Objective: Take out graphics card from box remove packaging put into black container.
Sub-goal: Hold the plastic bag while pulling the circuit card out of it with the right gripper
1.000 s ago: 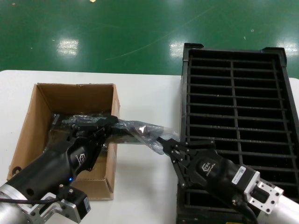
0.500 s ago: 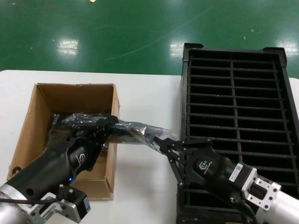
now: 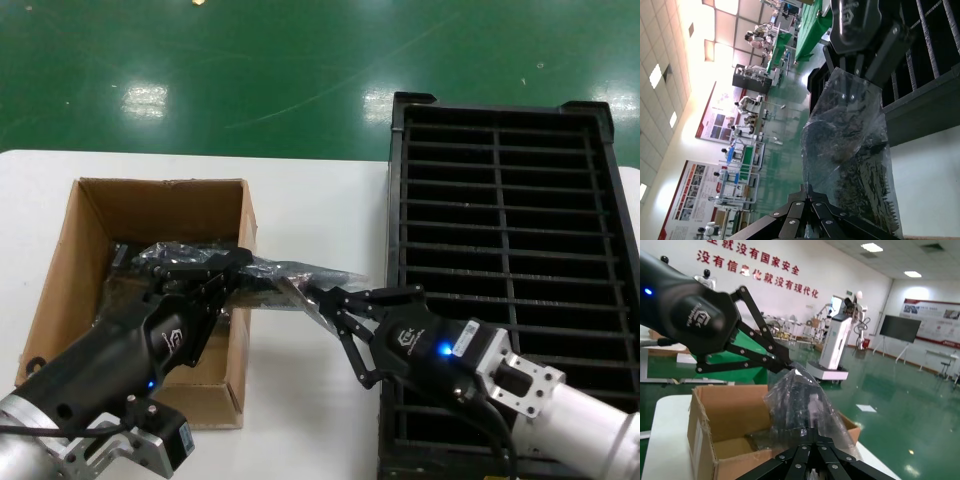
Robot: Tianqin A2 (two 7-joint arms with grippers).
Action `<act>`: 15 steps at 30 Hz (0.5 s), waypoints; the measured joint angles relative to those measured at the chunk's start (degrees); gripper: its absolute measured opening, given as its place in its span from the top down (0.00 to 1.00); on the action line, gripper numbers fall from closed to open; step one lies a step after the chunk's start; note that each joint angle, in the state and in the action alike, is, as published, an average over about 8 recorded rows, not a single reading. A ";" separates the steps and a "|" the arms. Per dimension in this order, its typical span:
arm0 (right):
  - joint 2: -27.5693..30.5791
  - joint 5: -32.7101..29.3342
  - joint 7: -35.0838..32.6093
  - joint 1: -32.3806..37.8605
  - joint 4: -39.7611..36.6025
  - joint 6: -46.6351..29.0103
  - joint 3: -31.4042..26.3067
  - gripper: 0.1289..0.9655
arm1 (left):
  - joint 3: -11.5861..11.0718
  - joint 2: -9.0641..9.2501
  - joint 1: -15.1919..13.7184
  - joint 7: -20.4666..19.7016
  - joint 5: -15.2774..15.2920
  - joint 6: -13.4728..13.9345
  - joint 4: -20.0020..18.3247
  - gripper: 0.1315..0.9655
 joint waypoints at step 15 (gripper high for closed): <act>-0.66 -3.39 5.94 -2.51 1.34 6.68 -1.16 0.99 | 0.00 0.00 0.00 0.00 0.00 0.00 0.00 0.99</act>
